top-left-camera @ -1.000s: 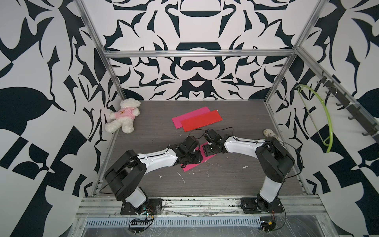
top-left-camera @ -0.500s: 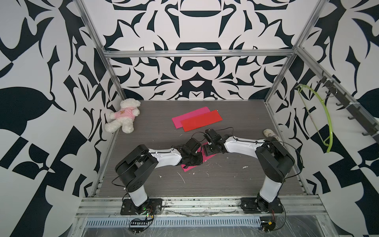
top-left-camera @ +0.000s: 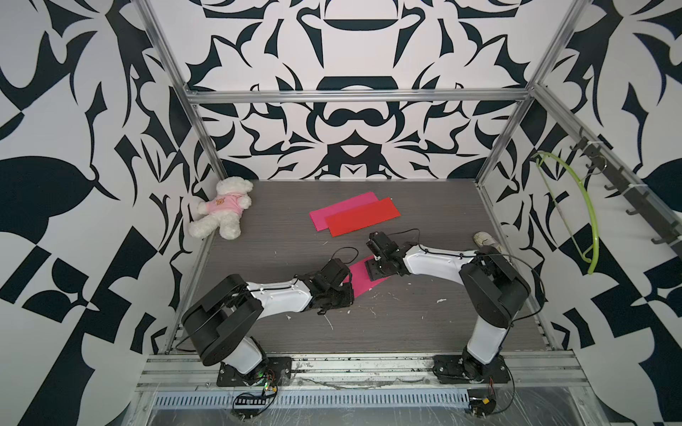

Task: Fold the rectangular paper in half along the long edge
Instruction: Fold the paper at the center of the board.

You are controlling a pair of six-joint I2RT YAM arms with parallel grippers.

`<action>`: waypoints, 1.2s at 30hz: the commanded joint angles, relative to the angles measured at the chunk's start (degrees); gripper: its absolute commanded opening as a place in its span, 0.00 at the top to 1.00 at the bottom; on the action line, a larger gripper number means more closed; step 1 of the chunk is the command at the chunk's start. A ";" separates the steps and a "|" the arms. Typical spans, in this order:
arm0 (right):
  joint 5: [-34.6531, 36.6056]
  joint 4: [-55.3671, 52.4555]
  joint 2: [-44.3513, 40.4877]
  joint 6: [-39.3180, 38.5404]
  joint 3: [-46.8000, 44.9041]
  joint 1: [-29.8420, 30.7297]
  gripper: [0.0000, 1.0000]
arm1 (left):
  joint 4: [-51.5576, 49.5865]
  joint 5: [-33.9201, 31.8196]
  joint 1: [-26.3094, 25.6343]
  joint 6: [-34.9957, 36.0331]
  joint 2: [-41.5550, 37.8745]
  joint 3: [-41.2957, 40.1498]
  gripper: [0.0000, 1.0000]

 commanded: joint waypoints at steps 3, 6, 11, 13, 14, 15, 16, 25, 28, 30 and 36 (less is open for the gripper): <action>0.88 -2.06 1.75 -0.11 -0.51 -0.73 0.32 | -11.25 -3.74 1.02 -1.56 -1.41 -6.23 0.85; 0.97 -2.21 1.74 -0.20 -0.47 -0.91 0.32 | -11.69 -3.91 1.91 -2.25 -3.52 -8.36 0.85; 1.02 -2.37 1.74 -0.37 -0.34 -1.08 0.32 | -10.96 -1.66 5.07 -3.64 -5.96 -12.37 0.85; 1.19 -2.39 1.74 -0.40 -0.33 -1.07 0.32 | -10.58 -0.65 6.65 -3.96 -6.63 -13.91 0.85; 1.28 -2.45 1.74 -0.44 -0.24 -1.10 0.32 | -10.85 -0.32 7.10 -3.95 -7.09 -14.48 0.85; 1.36 -2.49 1.74 -0.46 -0.27 -1.16 0.32 | -11.42 -0.19 7.45 -3.94 -7.50 -14.88 0.85; 1.37 -2.61 1.67 -0.46 -0.23 -1.20 0.32 | -12.10 -0.18 7.52 -3.98 -8.02 -15.09 0.85; 1.24 -2.71 1.83 -0.55 0.58 -1.56 0.32 | -15.91 -0.78 8.84 -5.60 -16.88 -18.89 0.85; 0.78 -2.69 2.09 -0.46 1.29 -1.51 0.32 | -16.21 -1.03 8.97 -5.30 -17.47 -17.90 0.85; 0.49 -2.70 2.01 -0.31 1.85 -1.51 0.32 | -17.27 -1.67 8.97 -4.67 -17.07 -15.96 0.84; 1.16 -3.37 1.23 0.21 4.85 -1.64 0.32 | -23.41 -9.45 9.62 -3.22 -22.66 -10.88 0.68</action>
